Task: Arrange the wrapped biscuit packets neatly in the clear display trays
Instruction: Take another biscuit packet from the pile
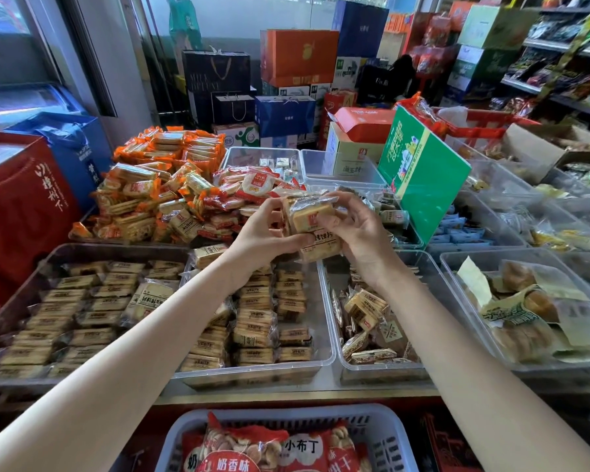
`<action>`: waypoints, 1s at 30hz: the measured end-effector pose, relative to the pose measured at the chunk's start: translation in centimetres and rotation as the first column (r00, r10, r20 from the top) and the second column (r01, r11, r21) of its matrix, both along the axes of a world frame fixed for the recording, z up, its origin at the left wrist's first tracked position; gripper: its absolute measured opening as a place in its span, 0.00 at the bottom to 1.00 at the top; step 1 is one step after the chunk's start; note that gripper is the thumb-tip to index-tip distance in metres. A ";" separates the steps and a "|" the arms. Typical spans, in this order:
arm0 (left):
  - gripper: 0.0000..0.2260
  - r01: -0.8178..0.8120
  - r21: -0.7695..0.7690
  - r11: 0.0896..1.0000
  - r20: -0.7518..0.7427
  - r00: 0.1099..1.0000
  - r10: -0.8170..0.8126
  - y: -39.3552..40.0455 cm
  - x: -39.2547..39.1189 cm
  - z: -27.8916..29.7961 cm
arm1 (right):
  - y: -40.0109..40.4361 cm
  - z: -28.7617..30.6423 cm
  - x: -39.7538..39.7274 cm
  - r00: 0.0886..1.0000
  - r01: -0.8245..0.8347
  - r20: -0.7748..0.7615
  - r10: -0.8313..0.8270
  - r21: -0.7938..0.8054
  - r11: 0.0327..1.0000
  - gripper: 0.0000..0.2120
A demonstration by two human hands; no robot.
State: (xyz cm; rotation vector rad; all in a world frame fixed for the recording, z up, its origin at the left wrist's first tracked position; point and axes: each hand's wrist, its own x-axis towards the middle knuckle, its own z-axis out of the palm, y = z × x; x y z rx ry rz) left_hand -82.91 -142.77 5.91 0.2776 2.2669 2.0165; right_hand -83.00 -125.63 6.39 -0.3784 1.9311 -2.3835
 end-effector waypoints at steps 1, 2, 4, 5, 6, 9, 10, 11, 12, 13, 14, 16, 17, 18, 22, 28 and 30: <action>0.26 -0.015 -0.014 1.000 -0.017 1.000 0.015 0.1 0.0 0.1 | 0.1 -0.1 -0.2 1.000 0.021 0.005 -0.021 -0.028 0.999 0.18; 0.26 -0.029 -0.039 0.999 -0.040 0.999 0.027 0.1 -0.1 0.2 | 0.1 0.2 -0.2 0.999 0.034 0.005 -0.034 -0.052 0.998 0.15; 0.28 -0.063 -0.138 0.988 -0.110 0.993 0.048 -0.1 -0.2 0.5 | 0.1 0.5 -0.3 0.999 0.046 0.010 -0.045 -0.080 0.996 0.04; 0.29 -0.089 -0.205 0.975 -0.147 0.987 0.059 -0.2 -0.3 0.7 | 0.2 0.7 -0.4 0.998 0.059 0.015 -0.058 -0.088 0.994 0.08; 0.30 -0.116 -0.259 0.959 -0.175 0.982 0.071 -0.5 -0.4 0.8 | 0.3 1.1 -0.4 0.997 0.078 0.011 -0.077 -0.079 0.994 0.14; 0.31 -0.152 -0.339 0.928 -0.180 0.979 0.094 -1.7 -0.6 0.8 | 1.5 1.6 -0.7 0.958 0.254 -0.180 -0.224 0.163 0.953 0.14; 0.32 -0.155 -0.370 0.916 -0.177 0.980 0.094 -2.0 -0.7 0.8 | 1.7 2.0 -0.7 0.935 0.308 -0.260 -0.241 0.263 0.914 0.11; 0.32 -0.154 -0.404 0.902 -0.175 0.981 0.089 -2.2 -0.6 0.8 | 1.6 2.3 -0.8 0.914 0.339 -0.344 -0.213 0.363 0.868 0.08; 0.32 -0.148 -0.436 0.888 -0.176 0.981 0.078 -2.3 -0.6 0.8 | 1.3 2.7 -0.8 0.896 0.351 -0.419 -0.150 0.456 0.818 0.06; 0.32 -0.141 -0.464 0.874 -0.181 0.982 0.062 -2.2 -0.6 1.0 | 0.8 2.9 -0.9 0.877 0.356 -0.475 -0.071 0.543 0.761 0.08; 0.32 -0.133 -0.491 0.861 -0.190 0.981 0.043 -1.9 -0.6 1.1 | 0.2 3.0 -1.0 0.868 0.347 -0.497 0.007 0.617 0.706 0.10; 0.31 -0.134 -0.539 0.831 -0.217 0.976 0.017 -1.6 -0.4 1.6 | -0.7 2.8 -1.1 0.862 0.335 -0.498 0.096 0.701 0.630 0.13; 0.31 -0.143 -0.557 0.818 -0.227 0.974 0.016 -1.6 -0.3 1.8 | -0.9 2.6 -1.2 0.857 0.336 -0.504 0.105 0.701 0.629 0.13; 0.32 -0.153 -0.567 0.809 -0.233 0.972 0.021 -1.7 -0.2 1.9 | -0.9 2.4 -1.3 0.857 0.324 -0.504 0.106 0.687 0.651 0.13; 0.34 -0.147 -0.615 0.775 -0.254 0.967 -0.018 -1.6 0.1 2.3 | -0.5 2.0 -1.1 0.904 0.206 -0.419 0.086 0.602 0.772 0.09; 0.38 -0.131 -0.680 0.722 -0.268 0.960 -0.078 -0.6 0.1 2.9 | -0.3 2.2 -0.3 0.947 0.135 -0.320 0.025 0.466 0.874 0.10; 0.38 -0.120 -0.716 0.688 -0.249 0.964 -0.091 -0.4 0.0 3.0 | -0.2 2.3 0.0 0.926 0.170 -0.374 0.055 0.541 0.824 0.09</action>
